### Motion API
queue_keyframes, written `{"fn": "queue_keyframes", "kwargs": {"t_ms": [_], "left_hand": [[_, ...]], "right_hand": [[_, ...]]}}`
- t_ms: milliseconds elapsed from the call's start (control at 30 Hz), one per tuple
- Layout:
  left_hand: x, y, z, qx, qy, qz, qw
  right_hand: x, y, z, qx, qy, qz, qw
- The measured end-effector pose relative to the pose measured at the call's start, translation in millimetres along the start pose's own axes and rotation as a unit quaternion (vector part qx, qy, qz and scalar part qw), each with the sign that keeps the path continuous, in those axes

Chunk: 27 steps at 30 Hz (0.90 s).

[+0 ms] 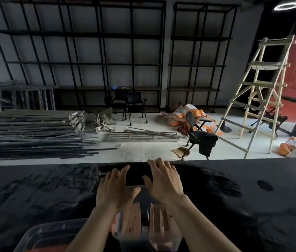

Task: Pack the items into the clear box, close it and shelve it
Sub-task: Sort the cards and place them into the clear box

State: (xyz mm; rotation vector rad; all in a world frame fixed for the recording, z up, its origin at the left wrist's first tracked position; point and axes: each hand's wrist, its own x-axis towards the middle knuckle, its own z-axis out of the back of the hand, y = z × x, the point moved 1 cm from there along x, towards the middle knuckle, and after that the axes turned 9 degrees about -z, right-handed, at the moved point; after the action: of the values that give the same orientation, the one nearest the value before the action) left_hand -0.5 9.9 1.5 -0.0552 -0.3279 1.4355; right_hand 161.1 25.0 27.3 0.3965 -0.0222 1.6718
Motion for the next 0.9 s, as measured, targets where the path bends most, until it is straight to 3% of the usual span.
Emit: {"fn": "queue_keyframes", "kwargs": {"t_ms": [133,233,333,567,900], "left_hand": [[-19,-3,-20,0.032,-0.002,-0.039,0.999],[-24,-11,-28,0.101,0.040,-0.070,0.992],[-23,-23,-30,0.187,0.102,-0.050,0.976],[-17,-38,-49,0.269,0.210,-0.040,0.939],[-10,-39,-56,0.209,0.255,-0.042,0.943]], "right_hand": [[-20,-5,-28,-0.005,0.066,-0.029,0.997],[-27,-8,-48,-0.045,0.164,-0.062,0.983],[-34,-11,-63,-0.078,0.244,-0.077,0.964],[-32,-19,-79,-0.017,0.270,-0.139,0.953],[-25,-18,-87,0.009,0.260,-0.195,0.946]]}}
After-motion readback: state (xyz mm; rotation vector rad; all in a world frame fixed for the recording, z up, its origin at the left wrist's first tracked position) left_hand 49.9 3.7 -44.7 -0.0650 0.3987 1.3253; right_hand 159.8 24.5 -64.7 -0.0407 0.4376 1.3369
